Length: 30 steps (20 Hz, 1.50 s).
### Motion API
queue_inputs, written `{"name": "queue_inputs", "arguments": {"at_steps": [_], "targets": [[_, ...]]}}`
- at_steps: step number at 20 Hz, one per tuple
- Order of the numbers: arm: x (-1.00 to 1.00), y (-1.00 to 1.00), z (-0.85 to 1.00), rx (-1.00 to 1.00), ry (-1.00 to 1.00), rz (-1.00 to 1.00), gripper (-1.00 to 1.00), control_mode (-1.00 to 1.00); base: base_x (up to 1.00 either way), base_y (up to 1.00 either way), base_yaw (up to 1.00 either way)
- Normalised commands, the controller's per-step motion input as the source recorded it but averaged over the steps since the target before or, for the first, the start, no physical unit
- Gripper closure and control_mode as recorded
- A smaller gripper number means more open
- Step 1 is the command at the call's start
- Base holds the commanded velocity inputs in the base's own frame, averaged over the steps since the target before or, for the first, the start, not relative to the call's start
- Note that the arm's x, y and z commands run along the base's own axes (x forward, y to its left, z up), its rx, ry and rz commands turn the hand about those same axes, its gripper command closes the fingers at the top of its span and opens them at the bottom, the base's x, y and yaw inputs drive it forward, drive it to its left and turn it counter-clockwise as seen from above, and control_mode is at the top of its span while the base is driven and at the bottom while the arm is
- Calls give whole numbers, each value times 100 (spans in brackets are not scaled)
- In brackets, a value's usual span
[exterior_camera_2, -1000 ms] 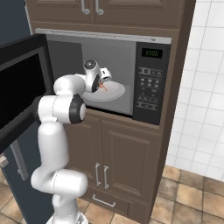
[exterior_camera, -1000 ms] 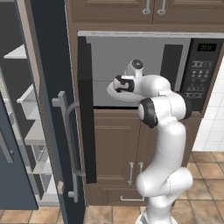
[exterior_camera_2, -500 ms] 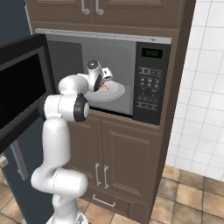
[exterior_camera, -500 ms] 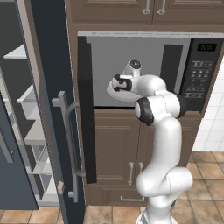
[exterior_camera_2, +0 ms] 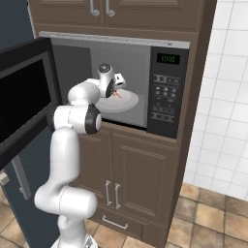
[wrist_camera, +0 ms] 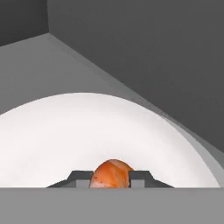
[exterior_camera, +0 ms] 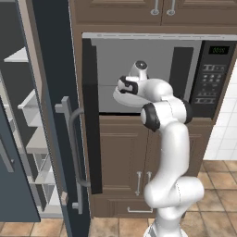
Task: Transport the shrimp from the fridge to the microwave and turn on the microwave.
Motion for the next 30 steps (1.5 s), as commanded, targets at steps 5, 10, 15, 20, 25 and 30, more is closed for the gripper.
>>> {"name": "queue_inputs", "arguments": {"at_steps": [5,10,15,20,25,30], "targets": [[-1,0,-8,0,4,0,-100,-100,0,0,0],[-6,0,-1,0,0,1,-100,-100,0,0,0],[-20,0,0,0,0,3,-100,-100,0,0,0],[-25,0,2,0,-1,0,-100,-100,0,0,0],[-57,0,3,0,-11,0,-100,-100,0,0,0],[-64,0,5,0,-15,0,-100,-100,0,0,0]]}}
